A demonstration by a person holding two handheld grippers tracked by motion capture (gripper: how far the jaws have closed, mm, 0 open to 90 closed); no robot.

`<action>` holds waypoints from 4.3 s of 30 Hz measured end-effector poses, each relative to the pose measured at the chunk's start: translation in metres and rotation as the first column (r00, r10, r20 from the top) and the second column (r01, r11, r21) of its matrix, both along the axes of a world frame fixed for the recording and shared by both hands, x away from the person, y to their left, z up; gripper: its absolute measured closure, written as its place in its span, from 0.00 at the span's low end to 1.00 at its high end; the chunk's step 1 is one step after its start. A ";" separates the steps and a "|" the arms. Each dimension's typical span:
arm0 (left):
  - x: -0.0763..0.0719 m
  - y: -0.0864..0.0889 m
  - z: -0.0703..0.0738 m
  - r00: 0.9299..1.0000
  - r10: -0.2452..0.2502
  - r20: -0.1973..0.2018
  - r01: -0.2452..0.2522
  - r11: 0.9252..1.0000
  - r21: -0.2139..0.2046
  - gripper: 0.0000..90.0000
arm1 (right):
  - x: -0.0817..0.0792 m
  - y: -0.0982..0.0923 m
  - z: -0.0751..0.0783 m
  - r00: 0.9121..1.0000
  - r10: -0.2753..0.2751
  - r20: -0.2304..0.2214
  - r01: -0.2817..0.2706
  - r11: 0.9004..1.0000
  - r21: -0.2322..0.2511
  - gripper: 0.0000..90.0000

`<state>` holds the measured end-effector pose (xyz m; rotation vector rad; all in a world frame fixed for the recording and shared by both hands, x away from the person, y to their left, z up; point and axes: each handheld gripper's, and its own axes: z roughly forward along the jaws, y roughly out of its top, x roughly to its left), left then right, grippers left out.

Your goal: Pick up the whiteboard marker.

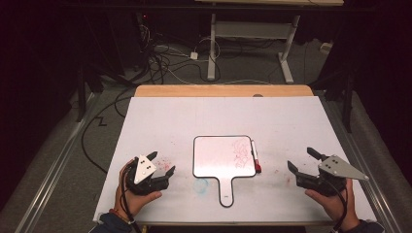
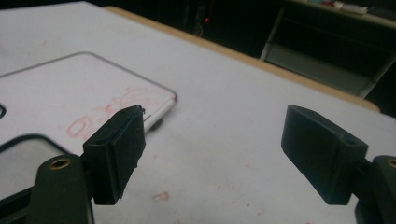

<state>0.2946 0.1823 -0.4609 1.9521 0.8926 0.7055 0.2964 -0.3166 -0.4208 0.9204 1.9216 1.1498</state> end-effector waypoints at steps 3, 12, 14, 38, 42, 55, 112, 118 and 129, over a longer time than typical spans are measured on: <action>0.000 0.000 0.002 1.000 -0.006 0.005 0.006 1.000 -0.026 0.25 | 0.002 0.001 -0.004 1.000 0.018 -0.023 -0.018 1.000 -0.005 0.26; 0.001 -0.004 -0.006 0.998 -0.054 -0.032 0.055 0.998 0.028 0.24 | 0.012 0.000 -0.006 0.986 0.078 -0.150 -0.073 0.997 0.040 0.29; 0.001 -0.005 -0.007 0.998 -0.057 -0.036 0.058 0.997 0.041 0.24 | 0.022 0.006 -0.005 0.971 0.109 -0.215 -0.105 0.994 0.029 0.33; 0.005 -0.005 -0.014 0.994 -0.056 -0.094 0.064 0.994 0.085 0.24 | 0.155 0.070 -0.039 0.755 0.154 -0.638 -0.117 0.988 0.100 0.64; 0.006 -0.006 -0.014 0.993 -0.060 -0.102 0.069 0.994 0.087 0.24 | 0.157 0.068 -0.041 0.742 0.185 -0.644 -0.120 0.982 0.143 0.75; 0.007 -0.009 -0.013 0.990 -0.077 -0.115 0.086 0.993 0.075 0.24 | 0.152 0.073 -0.040 0.762 0.206 -0.614 -0.147 0.978 0.147 0.91; 0.065 -0.173 0.022 0.893 -0.445 -0.075 0.408 0.867 -0.287 0.87 | 0.050 0.109 0.013 0.935 0.341 -0.097 -0.298 0.904 0.306 0.90; 0.065 -0.174 0.022 0.891 -0.450 -0.062 0.420 0.869 -0.261 0.87 | 0.050 0.114 0.011 0.947 0.305 -0.101 -0.272 0.929 0.249 0.77; 0.077 -0.182 0.008 0.876 -0.478 -0.060 0.452 0.858 -0.243 0.87 | 0.046 0.081 0.017 0.950 0.299 -0.088 -0.274 0.936 0.219 0.58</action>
